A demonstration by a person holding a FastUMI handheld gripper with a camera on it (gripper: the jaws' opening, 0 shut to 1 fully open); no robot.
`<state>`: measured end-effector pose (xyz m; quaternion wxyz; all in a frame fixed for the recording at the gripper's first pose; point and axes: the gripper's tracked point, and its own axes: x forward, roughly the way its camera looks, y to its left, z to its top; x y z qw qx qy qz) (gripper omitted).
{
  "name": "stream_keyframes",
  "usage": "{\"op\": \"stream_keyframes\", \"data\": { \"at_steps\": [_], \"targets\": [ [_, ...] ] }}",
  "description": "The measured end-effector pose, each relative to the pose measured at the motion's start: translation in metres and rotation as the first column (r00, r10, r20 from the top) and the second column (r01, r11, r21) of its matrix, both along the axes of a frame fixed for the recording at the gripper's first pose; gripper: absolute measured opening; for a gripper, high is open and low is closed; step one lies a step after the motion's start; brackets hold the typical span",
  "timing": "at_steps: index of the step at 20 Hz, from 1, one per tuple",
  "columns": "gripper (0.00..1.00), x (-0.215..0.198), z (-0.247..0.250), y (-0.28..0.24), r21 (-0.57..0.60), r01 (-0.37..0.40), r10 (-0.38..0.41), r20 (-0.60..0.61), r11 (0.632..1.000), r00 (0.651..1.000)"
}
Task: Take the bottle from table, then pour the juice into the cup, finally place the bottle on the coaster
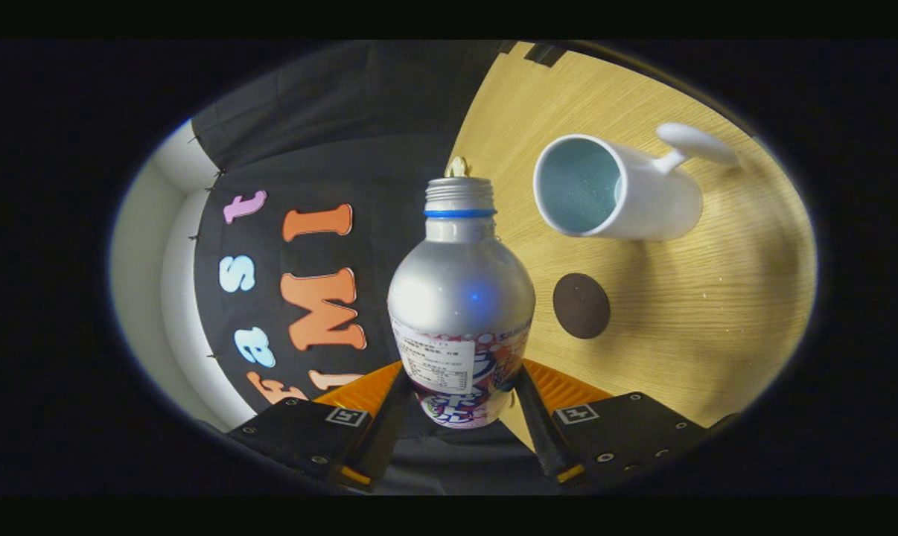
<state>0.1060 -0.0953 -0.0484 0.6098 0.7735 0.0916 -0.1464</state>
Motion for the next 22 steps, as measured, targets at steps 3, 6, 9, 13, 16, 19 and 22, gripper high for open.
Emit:
{"op": "stream_keyframes", "data": {
  "at_steps": [3, 6, 9, 13, 16, 19, 22],
  "targets": [
    [0.76, 0.004, 0.0, 0.003, 0.041, -0.001, 0.001, 0.003, 0.999, 1.0],
    [0.76, 0.003, 0.003, 0.0, 0.081, 0.014, -0.014, 0.0, 0.997, 1.0],
    [0.77, 0.003, 0.007, -0.001, 0.118, 0.028, -0.028, -0.002, 0.993, 1.0],
    [0.76, 0.002, 0.008, -0.004, 0.162, 0.037, -0.035, -0.016, 0.986, 0.999],
    [0.77, 0.004, 0.009, -0.009, 0.205, 0.057, -0.054, -0.024, 0.977, 0.998],
    [0.76, 0.004, 0.008, -0.006, 0.245, 0.067, -0.062, -0.03, 0.967, 0.998],
    [0.76, 0.001, 0.007, -0.008, 0.274, 0.083, -0.075, -0.038, 0.958, 0.996]
  ]
}}
